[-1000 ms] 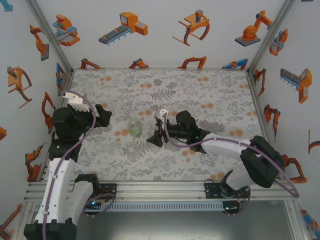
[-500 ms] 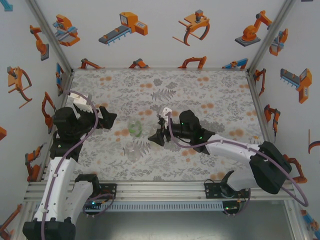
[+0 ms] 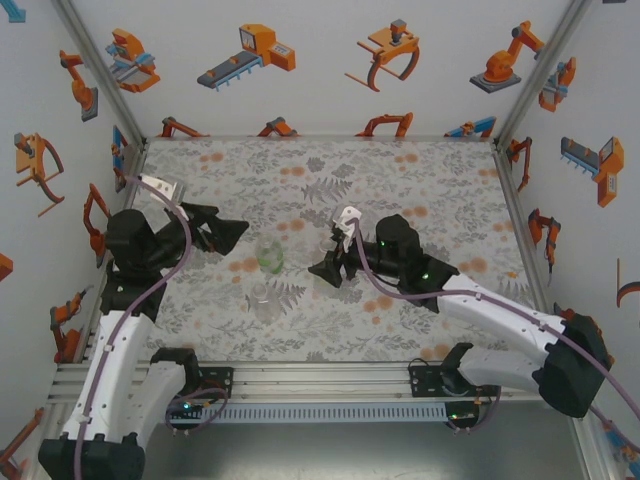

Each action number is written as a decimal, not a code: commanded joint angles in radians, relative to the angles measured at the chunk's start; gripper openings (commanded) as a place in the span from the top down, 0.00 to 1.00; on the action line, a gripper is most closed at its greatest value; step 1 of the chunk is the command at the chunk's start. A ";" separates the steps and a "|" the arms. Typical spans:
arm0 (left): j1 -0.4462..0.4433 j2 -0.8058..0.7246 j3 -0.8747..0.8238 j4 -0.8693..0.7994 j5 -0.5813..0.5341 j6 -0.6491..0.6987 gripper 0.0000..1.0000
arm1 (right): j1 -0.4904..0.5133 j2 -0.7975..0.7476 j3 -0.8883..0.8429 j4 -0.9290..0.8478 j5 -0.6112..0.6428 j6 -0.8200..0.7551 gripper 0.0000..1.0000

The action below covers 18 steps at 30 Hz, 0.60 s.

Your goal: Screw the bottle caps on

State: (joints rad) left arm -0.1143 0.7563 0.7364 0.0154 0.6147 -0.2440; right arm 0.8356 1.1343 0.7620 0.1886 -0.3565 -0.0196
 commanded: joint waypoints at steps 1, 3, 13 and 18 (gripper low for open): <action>-0.034 0.030 -0.018 0.206 0.016 -0.123 0.03 | 0.008 -0.014 0.035 -0.056 0.031 0.005 0.76; -0.068 0.050 -0.009 0.235 0.012 -0.119 0.03 | 0.009 -0.022 0.036 -0.058 0.036 0.030 0.78; -0.206 0.068 0.075 0.153 0.047 0.037 0.03 | 0.016 -0.036 0.118 -0.147 0.046 0.020 0.80; -0.226 0.029 0.034 0.186 0.126 0.095 0.03 | 0.016 -0.044 0.161 -0.214 0.081 0.039 0.81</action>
State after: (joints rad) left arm -0.3286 0.8124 0.7826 0.1623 0.6617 -0.2176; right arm 0.8459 1.1149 0.8783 0.0250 -0.3080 0.0036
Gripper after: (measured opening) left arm 0.969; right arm 0.597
